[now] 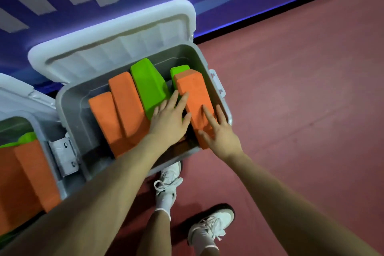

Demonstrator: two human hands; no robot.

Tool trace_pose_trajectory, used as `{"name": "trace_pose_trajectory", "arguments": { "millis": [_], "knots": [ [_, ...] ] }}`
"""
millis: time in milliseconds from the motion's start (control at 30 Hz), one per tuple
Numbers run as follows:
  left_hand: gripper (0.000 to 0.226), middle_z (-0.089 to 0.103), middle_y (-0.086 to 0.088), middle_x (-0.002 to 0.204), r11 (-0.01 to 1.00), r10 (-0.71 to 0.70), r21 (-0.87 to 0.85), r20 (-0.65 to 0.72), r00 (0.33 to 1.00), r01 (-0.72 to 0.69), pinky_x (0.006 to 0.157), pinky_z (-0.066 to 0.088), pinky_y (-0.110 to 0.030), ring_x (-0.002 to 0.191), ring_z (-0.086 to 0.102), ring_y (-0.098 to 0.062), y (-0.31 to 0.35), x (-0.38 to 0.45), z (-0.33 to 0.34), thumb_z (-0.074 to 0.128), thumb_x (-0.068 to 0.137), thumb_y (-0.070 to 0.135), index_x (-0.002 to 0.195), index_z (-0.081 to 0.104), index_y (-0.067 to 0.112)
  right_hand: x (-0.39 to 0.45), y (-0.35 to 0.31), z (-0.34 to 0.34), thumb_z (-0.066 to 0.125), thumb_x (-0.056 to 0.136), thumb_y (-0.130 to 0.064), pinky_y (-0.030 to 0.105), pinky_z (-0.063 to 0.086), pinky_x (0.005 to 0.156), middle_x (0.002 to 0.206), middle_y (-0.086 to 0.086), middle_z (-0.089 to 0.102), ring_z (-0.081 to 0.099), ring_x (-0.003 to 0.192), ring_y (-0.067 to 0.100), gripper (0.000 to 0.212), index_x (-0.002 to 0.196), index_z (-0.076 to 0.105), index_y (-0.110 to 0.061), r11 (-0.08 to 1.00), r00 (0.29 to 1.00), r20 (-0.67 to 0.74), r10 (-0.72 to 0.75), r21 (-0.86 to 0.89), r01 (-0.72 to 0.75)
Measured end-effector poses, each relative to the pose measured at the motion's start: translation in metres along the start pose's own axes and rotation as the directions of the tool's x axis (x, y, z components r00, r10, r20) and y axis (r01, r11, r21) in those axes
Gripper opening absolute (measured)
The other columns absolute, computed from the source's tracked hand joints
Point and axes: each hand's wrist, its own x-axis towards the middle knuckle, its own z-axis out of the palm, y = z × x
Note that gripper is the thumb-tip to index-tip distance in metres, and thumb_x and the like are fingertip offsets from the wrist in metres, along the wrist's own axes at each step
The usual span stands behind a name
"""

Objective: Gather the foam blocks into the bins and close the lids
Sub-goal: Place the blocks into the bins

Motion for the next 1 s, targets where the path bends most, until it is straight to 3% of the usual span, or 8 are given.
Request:
{"name": "trace_pose_trajectory", "arguments": {
  "millis": [267,400,467,633,767,900,1000],
  "knots": [
    [0.06,0.02,-0.016,0.156,0.994,0.018,0.113,-0.095,0.995,-0.007,0.108,0.027,-0.045,0.137,0.029,-0.036,0.022,-0.027,0.014,0.05,0.095,0.036,0.149,0.03,0.019,-0.024,0.019,0.001,0.039,0.1,-0.045,0.044,0.046,0.093,0.161,0.002,0.007,0.033,0.136,0.032,0.059,0.15,0.01,-0.045,1.0,0.999,-0.035,-0.009,0.009,0.01],
    [0.058,0.044,-0.024,0.141,0.989,0.071,0.135,-0.143,0.987,-0.052,0.095,0.043,-0.048,0.12,0.05,-0.042,0.044,-0.053,-0.008,0.069,0.083,0.027,0.136,0.051,0.01,-0.058,0.026,-0.041,0.04,0.1,-0.042,0.043,0.046,0.091,0.159,0.001,0.016,0.036,0.131,0.03,0.058,0.151,0.012,-0.043,1.0,0.996,-0.086,0.008,-0.012,-0.009],
    [0.054,0.053,-0.025,0.132,0.986,0.104,0.149,-0.16,0.982,-0.08,0.089,0.048,-0.049,0.112,0.056,-0.042,0.062,-0.067,-0.026,0.069,0.079,0.026,0.128,0.058,0.007,-0.082,0.029,-0.068,0.04,0.1,-0.041,0.043,0.045,0.094,0.158,0.001,0.019,0.034,0.134,0.029,0.057,0.151,0.013,-0.043,0.999,0.994,-0.104,0.03,-0.019,-0.032],
    [0.049,0.054,-0.023,0.132,0.981,0.187,0.082,-0.175,0.967,-0.175,0.093,0.044,-0.049,0.115,0.054,-0.041,0.142,-0.107,-0.093,0.065,0.081,0.024,0.127,0.06,0.007,-0.161,0.034,-0.149,0.041,0.1,-0.042,0.041,0.045,0.093,0.155,-0.003,0.026,0.033,0.135,0.023,0.054,0.15,0.019,-0.043,0.996,0.976,-0.202,0.083,-0.009,-0.086],
    [0.049,0.064,-0.019,0.118,0.935,0.351,0.112,-0.162,0.922,-0.336,0.082,0.052,-0.044,0.099,0.064,-0.037,0.209,-0.134,-0.139,0.047,0.079,0.034,0.115,0.067,0.008,-0.232,0.036,-0.206,0.04,0.1,-0.041,0.039,0.044,0.094,0.155,-0.005,0.028,0.034,0.135,0.022,0.053,0.15,0.023,-0.04,0.99,0.951,-0.277,0.135,-0.002,-0.141],
    [0.047,0.05,-0.018,0.139,0.873,0.488,0.076,-0.126,0.864,-0.482,0.103,0.035,-0.044,0.12,0.052,-0.037,0.277,-0.162,-0.171,0.052,0.09,0.03,0.132,0.056,0.01,-0.296,0.044,-0.248,0.042,0.1,-0.039,0.037,0.043,0.094,0.153,-0.005,0.031,0.036,0.134,0.023,0.05,0.148,0.03,-0.035,0.966,0.887,-0.384,0.257,0.065,-0.251],
    [0.05,0.057,-0.02,0.131,0.784,0.62,0.087,-0.108,0.777,-0.614,0.097,0.042,-0.046,0.109,0.059,-0.039,0.321,-0.181,-0.182,0.046,0.085,0.034,0.123,0.062,0.007,-0.349,0.054,-0.261,0.043,0.1,-0.039,0.036,0.043,0.095,0.152,-0.005,0.034,0.038,0.132,0.022,0.048,0.147,0.035,-0.032,0.925,0.796,-0.473,0.378,0.169,-0.339]
  ]
}}
